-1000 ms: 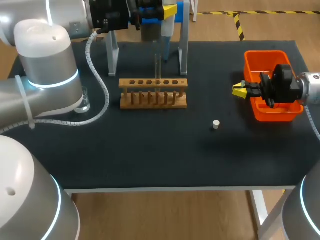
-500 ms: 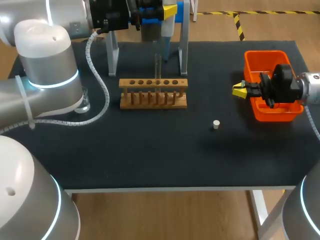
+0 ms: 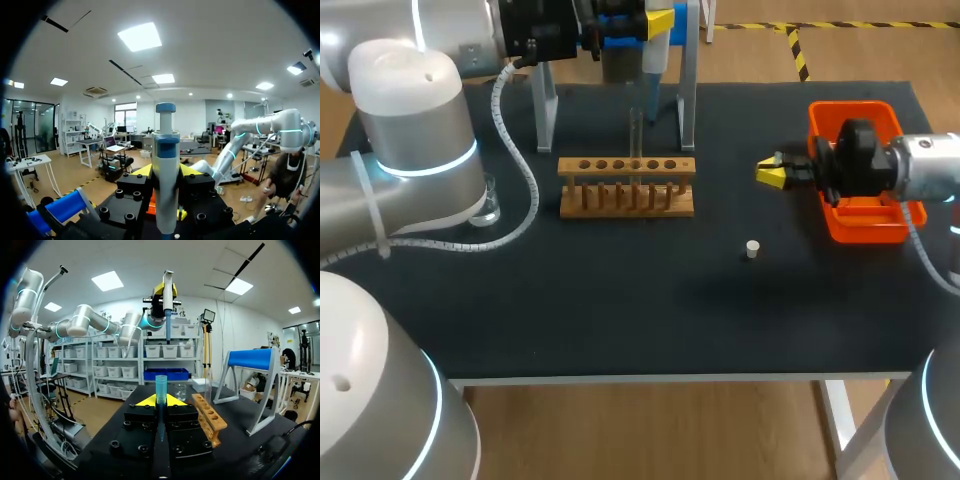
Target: Invert the test tube, pick up the pipette, mount the tip to pipette, aspirate from beaker and dispense into the tube, eject the tip, return the pipette, and cap with the stopper.
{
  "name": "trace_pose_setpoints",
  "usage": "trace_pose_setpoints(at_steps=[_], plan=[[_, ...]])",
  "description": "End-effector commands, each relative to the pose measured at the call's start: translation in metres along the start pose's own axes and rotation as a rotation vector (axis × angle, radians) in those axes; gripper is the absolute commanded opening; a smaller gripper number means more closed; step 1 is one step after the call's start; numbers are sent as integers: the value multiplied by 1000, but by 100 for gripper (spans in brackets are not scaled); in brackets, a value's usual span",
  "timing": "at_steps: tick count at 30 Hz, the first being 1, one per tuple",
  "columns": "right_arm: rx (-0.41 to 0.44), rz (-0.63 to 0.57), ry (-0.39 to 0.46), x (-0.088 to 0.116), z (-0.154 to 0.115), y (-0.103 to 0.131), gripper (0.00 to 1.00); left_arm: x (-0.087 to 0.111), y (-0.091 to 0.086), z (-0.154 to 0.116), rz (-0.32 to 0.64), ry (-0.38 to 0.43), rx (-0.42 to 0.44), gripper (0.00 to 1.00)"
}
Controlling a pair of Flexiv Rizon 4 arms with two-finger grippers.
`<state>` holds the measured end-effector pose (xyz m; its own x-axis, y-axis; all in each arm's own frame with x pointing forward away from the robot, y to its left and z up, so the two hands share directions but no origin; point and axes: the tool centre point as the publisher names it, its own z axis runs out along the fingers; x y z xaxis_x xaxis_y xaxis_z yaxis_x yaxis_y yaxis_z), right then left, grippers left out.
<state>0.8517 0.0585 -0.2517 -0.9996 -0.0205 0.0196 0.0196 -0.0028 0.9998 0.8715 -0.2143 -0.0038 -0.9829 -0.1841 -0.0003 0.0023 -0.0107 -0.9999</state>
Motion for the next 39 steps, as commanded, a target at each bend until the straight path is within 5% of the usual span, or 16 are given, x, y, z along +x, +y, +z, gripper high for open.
trace_pose_setpoints(at_steps=[1,19,39], plan=[[-3,5,-5,0,18,3,0,0,0,0,0,0,1,0],[-1,-4,48,13,79,16,0,0,0,0,0,0,1,0],[3,-2,64,21,95,14,0,4,0,-4,14,0,44,0]])
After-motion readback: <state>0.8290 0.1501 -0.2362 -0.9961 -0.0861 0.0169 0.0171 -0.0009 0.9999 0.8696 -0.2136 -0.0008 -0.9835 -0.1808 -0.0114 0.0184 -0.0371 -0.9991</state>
